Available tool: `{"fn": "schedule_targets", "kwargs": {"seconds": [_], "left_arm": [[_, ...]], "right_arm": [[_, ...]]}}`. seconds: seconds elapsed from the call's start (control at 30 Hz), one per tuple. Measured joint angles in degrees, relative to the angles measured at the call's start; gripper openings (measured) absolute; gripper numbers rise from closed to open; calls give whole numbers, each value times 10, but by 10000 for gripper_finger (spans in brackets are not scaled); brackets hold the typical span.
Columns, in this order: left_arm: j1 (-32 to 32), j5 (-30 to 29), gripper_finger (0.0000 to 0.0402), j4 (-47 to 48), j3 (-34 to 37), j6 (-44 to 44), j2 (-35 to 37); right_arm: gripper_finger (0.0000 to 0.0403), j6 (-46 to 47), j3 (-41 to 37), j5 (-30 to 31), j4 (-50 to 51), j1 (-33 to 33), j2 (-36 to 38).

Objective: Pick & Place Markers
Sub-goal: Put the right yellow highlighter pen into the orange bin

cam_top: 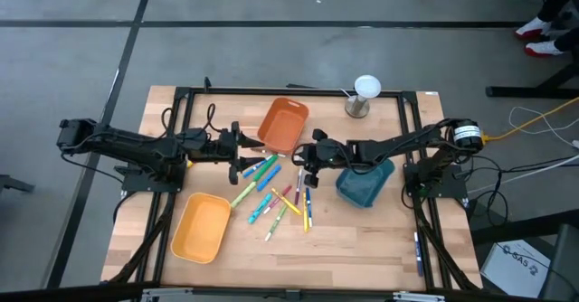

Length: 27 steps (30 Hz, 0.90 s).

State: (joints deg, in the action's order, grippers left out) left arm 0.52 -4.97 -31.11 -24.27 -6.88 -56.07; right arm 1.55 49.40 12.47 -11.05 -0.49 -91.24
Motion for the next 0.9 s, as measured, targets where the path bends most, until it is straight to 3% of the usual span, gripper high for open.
{"fn": "schedule_targets", "kwargs": {"seconds": [0.27, 0.9], "left_arm": [[-5, -1, 214, 6, -31, 12, -20], [-5, -16, 214, 19, -32, 11, -23]], "right_arm": [[78, 31, -54, 2, -80, -5, 2], [78, 58, -54, -34, -74, -17, -35]]}}
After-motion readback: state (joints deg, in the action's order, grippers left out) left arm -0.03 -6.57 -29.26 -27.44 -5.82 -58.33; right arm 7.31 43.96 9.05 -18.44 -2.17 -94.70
